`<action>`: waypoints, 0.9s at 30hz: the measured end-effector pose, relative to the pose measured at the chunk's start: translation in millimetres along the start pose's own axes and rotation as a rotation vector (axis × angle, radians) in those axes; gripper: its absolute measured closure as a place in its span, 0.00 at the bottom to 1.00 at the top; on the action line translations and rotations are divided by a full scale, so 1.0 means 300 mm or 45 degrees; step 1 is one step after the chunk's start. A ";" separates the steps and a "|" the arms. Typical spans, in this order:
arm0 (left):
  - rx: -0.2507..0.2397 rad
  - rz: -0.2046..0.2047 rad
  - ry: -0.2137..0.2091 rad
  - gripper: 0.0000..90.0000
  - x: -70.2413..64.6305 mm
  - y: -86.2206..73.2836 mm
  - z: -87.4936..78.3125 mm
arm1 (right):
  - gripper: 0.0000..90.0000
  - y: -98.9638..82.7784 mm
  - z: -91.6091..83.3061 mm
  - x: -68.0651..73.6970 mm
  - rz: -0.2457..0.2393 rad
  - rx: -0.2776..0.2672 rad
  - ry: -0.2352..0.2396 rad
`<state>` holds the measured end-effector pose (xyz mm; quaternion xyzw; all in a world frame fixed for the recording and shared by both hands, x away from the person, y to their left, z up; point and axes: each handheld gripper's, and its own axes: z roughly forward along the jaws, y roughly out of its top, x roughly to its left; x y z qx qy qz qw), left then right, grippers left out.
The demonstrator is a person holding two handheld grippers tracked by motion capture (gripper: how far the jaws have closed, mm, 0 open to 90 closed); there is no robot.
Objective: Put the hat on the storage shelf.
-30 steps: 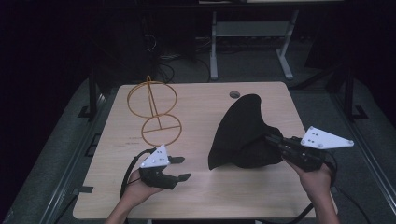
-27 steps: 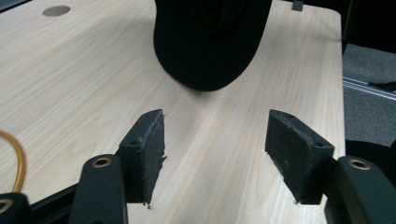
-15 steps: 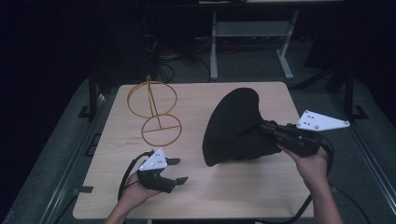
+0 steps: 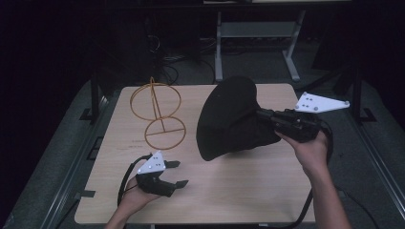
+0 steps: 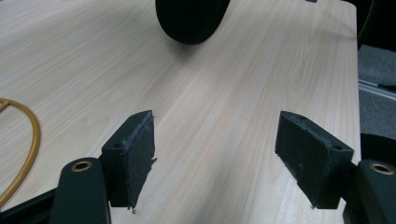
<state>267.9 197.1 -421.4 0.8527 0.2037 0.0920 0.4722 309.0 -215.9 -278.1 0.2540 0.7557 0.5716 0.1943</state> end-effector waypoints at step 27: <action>-0.029 -0.004 -0.016 0.30 0.002 -0.007 0.000 | 0.96 0.228 0.132 0.019 -0.067 -0.029 0.080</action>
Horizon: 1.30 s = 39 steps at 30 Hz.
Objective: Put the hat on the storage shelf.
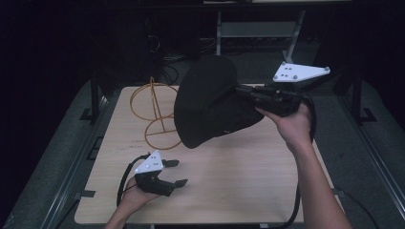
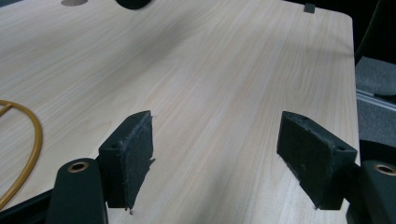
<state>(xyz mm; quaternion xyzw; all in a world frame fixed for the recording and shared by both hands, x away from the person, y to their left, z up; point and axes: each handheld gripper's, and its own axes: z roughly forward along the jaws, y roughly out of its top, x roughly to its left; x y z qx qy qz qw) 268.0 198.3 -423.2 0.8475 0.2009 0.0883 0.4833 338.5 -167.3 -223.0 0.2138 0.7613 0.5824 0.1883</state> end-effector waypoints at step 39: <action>0.019 0.021 -0.031 0.28 -0.008 -0.001 0.023 | 0.96 0.234 0.338 -0.001 -0.012 0.065 0.130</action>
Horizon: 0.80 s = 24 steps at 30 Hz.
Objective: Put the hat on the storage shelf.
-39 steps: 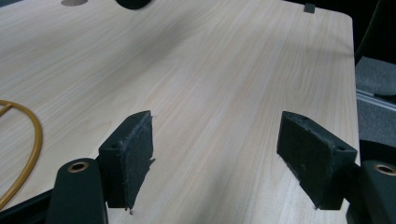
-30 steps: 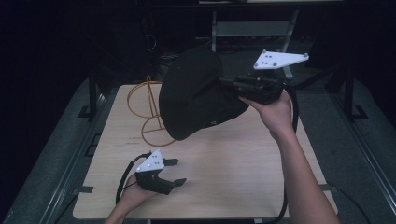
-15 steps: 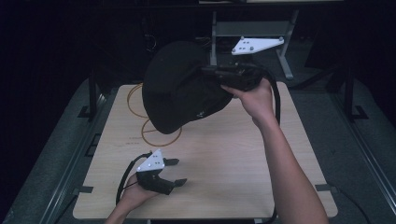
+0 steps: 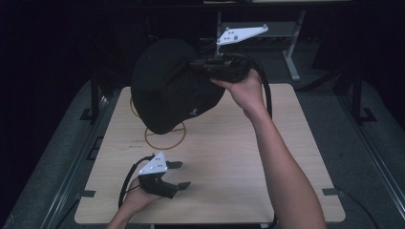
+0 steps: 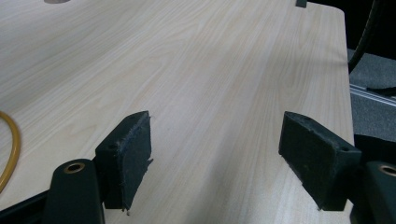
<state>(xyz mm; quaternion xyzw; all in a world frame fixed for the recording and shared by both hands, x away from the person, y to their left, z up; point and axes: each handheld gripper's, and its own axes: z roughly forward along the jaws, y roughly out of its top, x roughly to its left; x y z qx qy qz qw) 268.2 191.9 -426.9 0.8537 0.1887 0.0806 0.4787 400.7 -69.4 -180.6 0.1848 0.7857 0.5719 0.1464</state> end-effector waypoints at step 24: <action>-0.021 -0.013 -0.021 0.28 0.010 0.001 0.008 | 0.96 0.111 0.204 -0.014 -0.034 0.091 0.054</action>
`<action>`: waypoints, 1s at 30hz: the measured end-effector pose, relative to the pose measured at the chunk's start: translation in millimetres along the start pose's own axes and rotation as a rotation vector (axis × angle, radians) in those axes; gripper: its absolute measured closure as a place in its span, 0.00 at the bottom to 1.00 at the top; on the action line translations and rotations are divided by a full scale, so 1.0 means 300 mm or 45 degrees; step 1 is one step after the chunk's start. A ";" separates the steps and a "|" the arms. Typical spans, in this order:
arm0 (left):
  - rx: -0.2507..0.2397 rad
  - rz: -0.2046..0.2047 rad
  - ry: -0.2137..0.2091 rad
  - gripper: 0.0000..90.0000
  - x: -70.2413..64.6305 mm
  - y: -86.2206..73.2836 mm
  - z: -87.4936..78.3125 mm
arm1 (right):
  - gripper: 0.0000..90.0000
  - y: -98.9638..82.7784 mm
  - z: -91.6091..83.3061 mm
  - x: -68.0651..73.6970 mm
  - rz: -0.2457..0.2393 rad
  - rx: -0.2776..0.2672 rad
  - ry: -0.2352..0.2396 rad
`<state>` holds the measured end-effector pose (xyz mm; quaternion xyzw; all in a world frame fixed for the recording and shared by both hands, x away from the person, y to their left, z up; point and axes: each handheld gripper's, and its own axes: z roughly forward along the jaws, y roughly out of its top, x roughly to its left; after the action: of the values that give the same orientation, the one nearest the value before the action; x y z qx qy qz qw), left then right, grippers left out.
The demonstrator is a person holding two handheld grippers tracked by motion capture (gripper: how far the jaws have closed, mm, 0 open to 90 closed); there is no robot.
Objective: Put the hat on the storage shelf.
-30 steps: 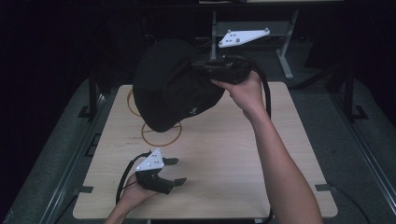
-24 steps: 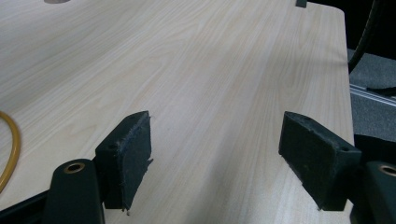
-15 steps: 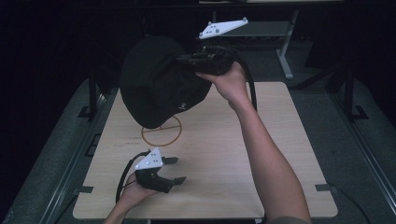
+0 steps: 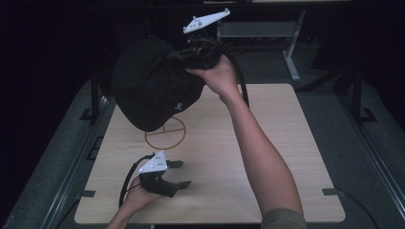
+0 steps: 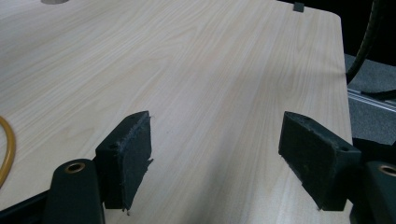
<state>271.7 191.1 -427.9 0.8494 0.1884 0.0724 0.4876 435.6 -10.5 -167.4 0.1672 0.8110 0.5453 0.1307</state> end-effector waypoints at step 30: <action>-0.013 0.009 -0.016 0.28 0.001 0.009 0.009 | 0.94 0.030 0.350 -0.043 0.056 0.231 0.035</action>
<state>273.4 187.8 -426.9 0.8480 0.1822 0.0697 0.4927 489.8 75.4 -197.7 0.1887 0.8548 0.4747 0.0916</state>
